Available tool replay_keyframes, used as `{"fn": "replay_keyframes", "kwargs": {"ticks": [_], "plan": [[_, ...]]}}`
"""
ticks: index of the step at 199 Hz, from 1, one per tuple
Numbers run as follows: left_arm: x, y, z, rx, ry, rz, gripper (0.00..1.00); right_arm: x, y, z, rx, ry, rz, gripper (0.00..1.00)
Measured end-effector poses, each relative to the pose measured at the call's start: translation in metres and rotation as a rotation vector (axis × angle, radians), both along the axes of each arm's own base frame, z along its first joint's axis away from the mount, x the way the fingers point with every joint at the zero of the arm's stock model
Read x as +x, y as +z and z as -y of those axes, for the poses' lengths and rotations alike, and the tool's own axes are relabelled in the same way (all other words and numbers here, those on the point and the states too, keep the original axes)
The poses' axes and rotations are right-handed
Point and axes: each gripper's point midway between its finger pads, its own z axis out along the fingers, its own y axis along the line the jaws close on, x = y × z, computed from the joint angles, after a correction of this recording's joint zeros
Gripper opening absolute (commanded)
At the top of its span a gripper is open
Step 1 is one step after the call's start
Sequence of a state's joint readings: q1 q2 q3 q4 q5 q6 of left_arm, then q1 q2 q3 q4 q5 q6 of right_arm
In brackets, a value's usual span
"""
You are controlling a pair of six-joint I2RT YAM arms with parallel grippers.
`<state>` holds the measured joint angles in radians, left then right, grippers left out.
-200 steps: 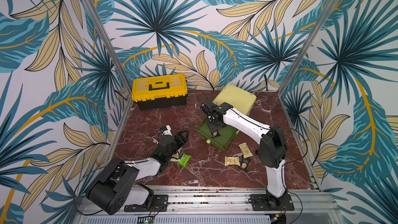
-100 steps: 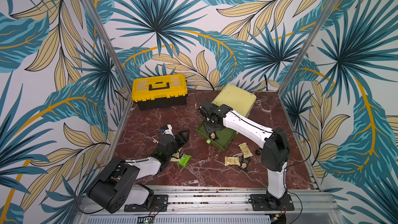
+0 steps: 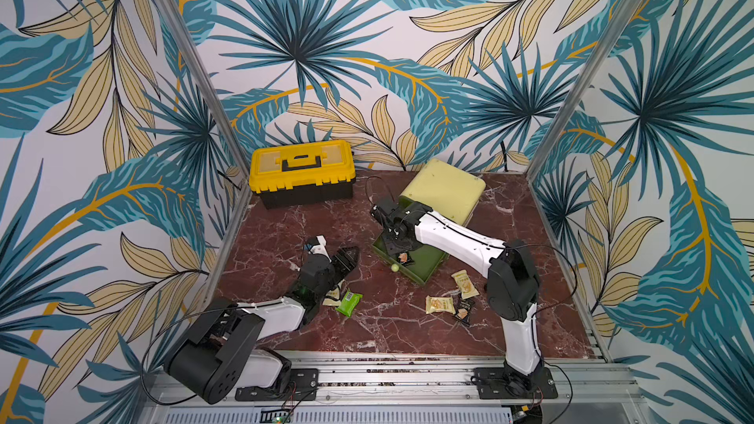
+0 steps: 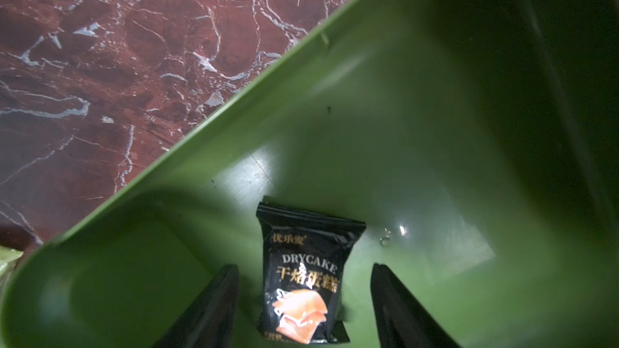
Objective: Take the cookies out of the drawer
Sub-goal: Pick up the cookie from the drawer.
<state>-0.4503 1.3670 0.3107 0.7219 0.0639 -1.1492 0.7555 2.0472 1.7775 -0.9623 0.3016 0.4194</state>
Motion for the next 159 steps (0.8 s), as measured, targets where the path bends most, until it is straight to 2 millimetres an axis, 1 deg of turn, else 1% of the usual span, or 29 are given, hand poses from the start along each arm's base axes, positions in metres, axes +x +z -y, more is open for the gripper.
{"fn": "replay_keyframes", "kwargs": {"ticks": [50,85,123,159], "plan": [[0.000,0.000,0.000,0.000,0.000,0.000,0.63,0.000,-0.003,0.001,-0.004,-0.014,-0.002,0.63],[0.000,0.000,0.000,0.000,0.001,0.000,0.64,0.001,-0.011,0.004,-0.024,-0.022,-0.010,0.60],[0.000,0.001,0.000,-0.002,0.001,0.003,0.63,0.003,-0.017,0.006,-0.037,-0.028,-0.011,0.55],[0.000,0.002,-0.001,-0.002,0.003,0.005,0.62,0.004,-0.018,0.006,-0.044,-0.026,-0.008,0.46]]}}
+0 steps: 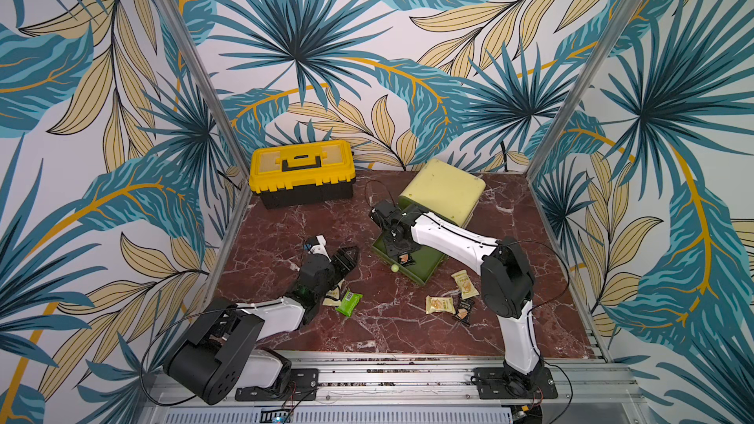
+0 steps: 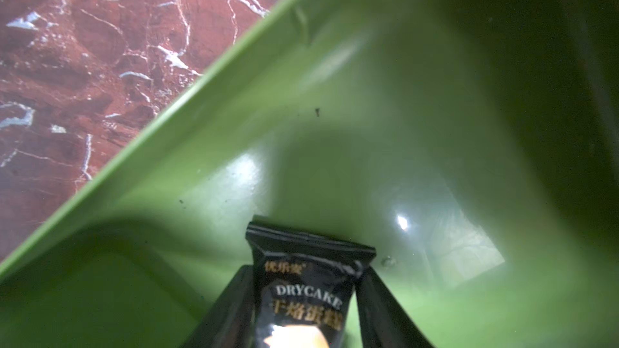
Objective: Take the cookies out of the drawer
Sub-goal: Pick up the cookie from the drawer.
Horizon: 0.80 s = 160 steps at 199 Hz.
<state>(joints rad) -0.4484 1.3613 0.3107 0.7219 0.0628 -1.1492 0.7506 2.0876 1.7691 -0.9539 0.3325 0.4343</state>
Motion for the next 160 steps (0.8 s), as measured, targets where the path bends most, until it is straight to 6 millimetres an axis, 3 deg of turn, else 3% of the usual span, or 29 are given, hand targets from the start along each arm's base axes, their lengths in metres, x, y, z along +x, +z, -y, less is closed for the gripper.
{"fn": "replay_keyframes", "kwargs": {"ticks": [37,97,160], "plan": [[0.001,0.003,-0.002,-0.002,0.009,0.009,0.62,0.000,-0.002,0.002,-0.004,-0.001,-0.003,0.38],[0.002,0.010,-0.006,-0.004,0.028,0.026,0.62,0.000,0.001,0.003,-0.009,0.017,-0.001,0.36],[0.004,0.016,-0.011,0.002,0.048,0.044,0.62,-0.001,0.031,0.015,-0.004,0.039,0.053,0.36]]}}
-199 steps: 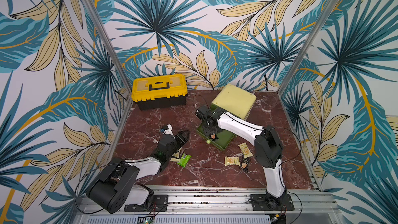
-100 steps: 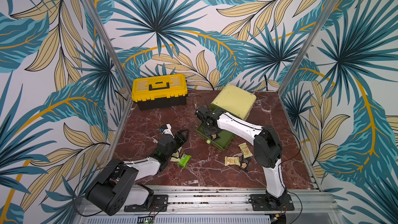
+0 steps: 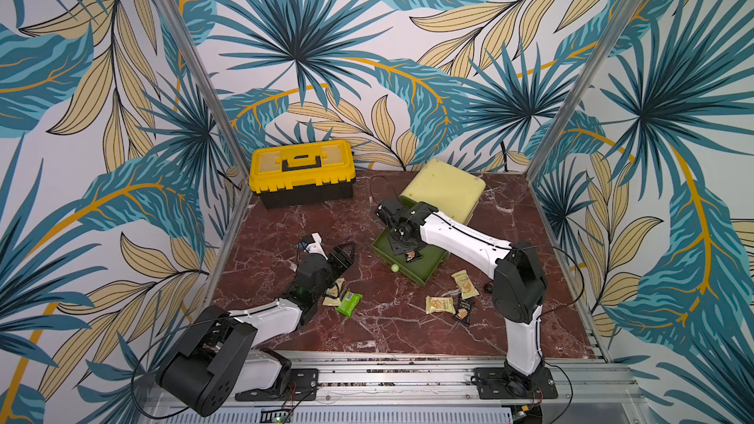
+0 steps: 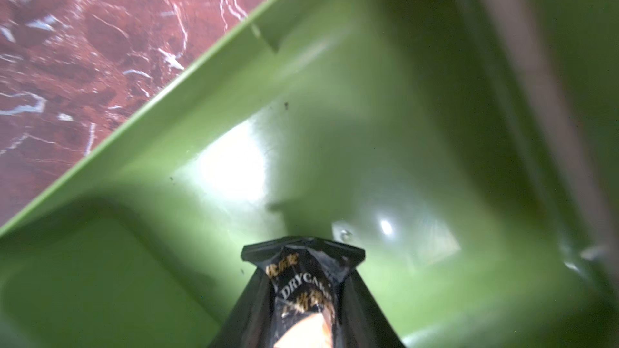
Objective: Take the cookies out of the drawer
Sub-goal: Pick up the cookie from the drawer, then place the cookie at the center of the board.
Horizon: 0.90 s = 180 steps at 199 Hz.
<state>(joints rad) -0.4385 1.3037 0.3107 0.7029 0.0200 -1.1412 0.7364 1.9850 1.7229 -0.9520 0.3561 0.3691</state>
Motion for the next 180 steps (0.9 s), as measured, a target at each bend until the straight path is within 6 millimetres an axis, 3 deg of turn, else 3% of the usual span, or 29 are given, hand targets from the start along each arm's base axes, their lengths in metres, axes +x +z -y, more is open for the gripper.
{"fn": "replay_keyframes", "kwargs": {"ticks": [30,89,116,150,180], "plan": [[0.000,0.001,-0.001,0.002,0.006,0.001,0.62,-0.002,0.017,0.003,0.015,0.014,0.028,0.36],[-0.001,0.004,-0.004,0.012,0.014,0.006,0.62,-0.007,0.023,0.003,0.022,0.050,0.024,0.36],[-0.001,0.006,-0.007,0.015,0.024,0.009,0.62,-0.014,0.039,0.005,0.048,0.075,0.042,0.36],[-0.001,0.008,-0.010,0.018,0.033,0.013,0.62,-0.036,0.069,-0.001,0.092,0.136,0.072,0.36],[-0.001,0.008,-0.013,0.023,0.041,0.011,0.62,-0.077,0.077,-0.023,0.115,0.246,0.060,0.36]]}}
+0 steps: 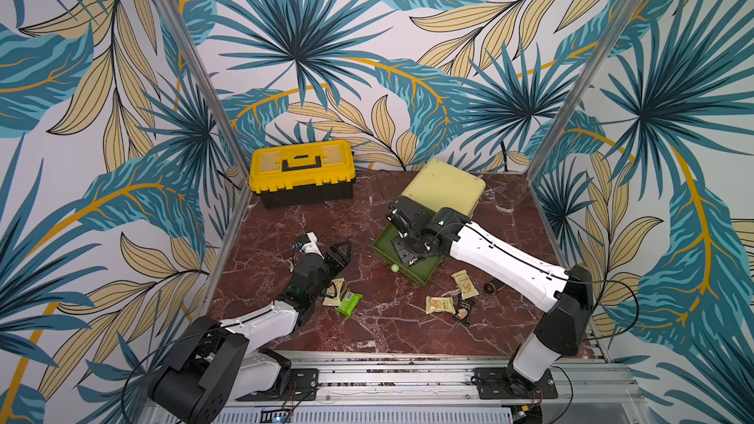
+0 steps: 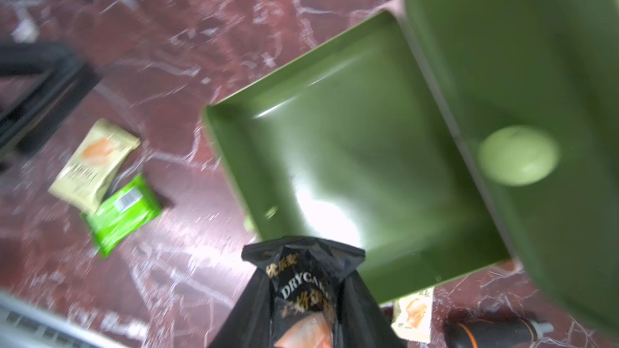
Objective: Take the cookies out of the drawer
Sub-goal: Place the cookie at the center of the board.
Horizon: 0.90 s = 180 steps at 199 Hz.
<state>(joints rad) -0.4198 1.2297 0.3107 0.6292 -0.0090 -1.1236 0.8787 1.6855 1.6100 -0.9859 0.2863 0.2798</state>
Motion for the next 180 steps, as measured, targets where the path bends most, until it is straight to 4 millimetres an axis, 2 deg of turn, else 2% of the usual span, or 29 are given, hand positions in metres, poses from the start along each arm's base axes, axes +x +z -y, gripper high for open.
{"fn": "replay_keyframes", "kwargs": {"ticks": [17,35,77,118,154,180], "plan": [[0.000,0.002,-0.003,0.001,0.008,0.002,0.62,-0.026,-0.006,-0.009,-0.008,0.063,-0.025,0.36],[-0.001,0.005,-0.005,0.000,0.014,0.006,0.62,-0.052,-0.021,-0.014,-0.026,0.110,-0.063,0.36],[-0.005,0.009,-0.010,-0.003,0.026,0.018,0.62,-0.094,-0.083,0.002,-0.081,0.121,-0.175,0.36],[-0.011,0.007,-0.015,0.004,0.035,0.007,0.62,-0.110,-0.130,0.016,-0.082,0.071,-0.236,0.36],[-0.016,0.009,-0.018,0.003,0.039,0.012,0.62,-0.112,-0.149,0.017,-0.056,0.052,-0.235,0.38],[-0.019,0.009,-0.021,0.006,0.045,0.009,0.62,-0.111,-0.158,0.018,-0.044,0.049,-0.226,0.49]]}}
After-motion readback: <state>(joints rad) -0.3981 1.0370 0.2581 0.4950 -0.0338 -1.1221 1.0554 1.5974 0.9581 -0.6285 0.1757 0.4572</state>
